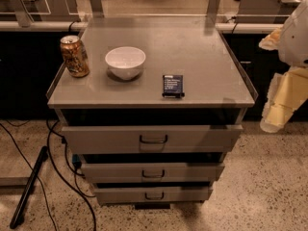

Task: Open top drawer

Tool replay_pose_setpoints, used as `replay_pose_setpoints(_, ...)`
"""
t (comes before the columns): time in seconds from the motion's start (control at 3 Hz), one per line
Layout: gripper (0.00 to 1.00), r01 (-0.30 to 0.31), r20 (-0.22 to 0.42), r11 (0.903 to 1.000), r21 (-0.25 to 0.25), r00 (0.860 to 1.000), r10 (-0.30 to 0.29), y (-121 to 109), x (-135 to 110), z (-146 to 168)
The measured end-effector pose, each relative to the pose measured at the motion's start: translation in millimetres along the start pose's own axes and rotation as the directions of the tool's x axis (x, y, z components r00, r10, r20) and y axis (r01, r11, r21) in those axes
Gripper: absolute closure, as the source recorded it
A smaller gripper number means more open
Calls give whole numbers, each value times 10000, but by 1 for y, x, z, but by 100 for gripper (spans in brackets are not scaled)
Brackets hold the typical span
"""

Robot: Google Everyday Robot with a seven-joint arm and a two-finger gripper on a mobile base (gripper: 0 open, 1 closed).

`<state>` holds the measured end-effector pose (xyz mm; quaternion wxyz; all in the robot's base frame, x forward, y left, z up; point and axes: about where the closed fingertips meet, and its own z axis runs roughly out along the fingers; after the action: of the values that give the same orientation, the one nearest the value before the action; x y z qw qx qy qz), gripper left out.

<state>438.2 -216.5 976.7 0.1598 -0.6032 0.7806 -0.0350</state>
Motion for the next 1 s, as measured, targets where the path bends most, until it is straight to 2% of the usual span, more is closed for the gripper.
replay_pose_setpoints(0.67, 0, -58, -31, 10000, -47, 10000, 58, 2, 3, 7)
replay_pose_setpoints(1.0, 0, -122, -46, 9998, -154, 9999, 122, 9, 9, 22)
